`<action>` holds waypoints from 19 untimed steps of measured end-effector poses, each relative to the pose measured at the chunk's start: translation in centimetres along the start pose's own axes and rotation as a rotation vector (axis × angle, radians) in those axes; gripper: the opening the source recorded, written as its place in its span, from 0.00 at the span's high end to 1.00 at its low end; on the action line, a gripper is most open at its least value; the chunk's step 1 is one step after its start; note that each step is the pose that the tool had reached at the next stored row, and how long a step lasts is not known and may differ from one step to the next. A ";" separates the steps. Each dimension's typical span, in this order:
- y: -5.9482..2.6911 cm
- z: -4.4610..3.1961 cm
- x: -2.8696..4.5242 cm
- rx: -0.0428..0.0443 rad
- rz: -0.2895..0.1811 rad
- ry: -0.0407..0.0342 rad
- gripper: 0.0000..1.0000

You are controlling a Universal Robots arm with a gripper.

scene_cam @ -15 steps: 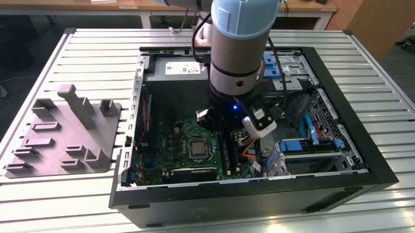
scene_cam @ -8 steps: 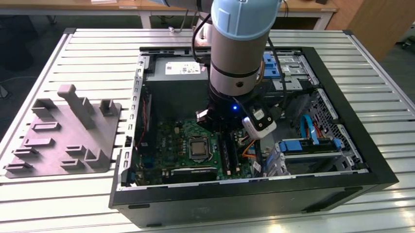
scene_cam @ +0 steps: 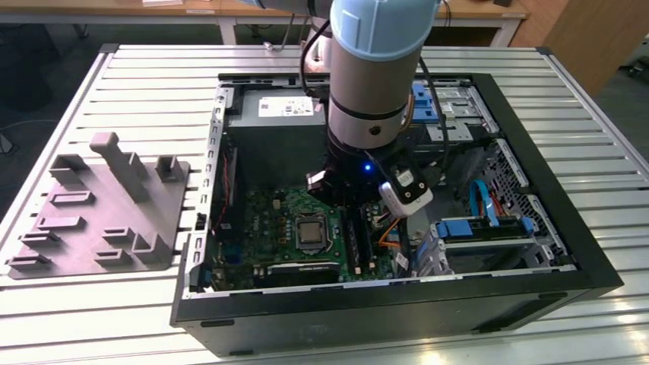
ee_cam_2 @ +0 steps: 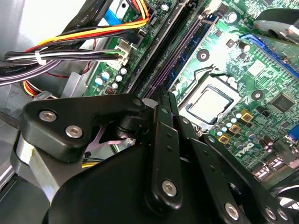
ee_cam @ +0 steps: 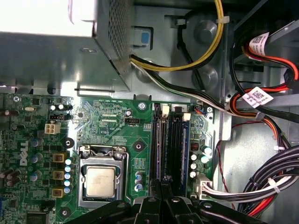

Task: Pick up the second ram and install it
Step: 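Insert the second ram into the second slot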

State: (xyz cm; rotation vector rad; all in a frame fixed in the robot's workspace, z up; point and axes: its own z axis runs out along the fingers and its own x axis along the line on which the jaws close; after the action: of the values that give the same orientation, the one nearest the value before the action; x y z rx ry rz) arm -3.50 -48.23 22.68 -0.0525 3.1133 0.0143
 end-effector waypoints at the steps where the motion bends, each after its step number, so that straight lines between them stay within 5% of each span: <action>1: 0.00 0.00 0.00 0.0001 0.004 -0.0001 0.89; 19: -0.02 0.04 -0.15 0.0017 0.062 -0.0005 0.89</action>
State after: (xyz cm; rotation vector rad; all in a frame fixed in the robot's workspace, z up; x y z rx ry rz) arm -3.35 -48.24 22.65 0.0437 3.1132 0.0130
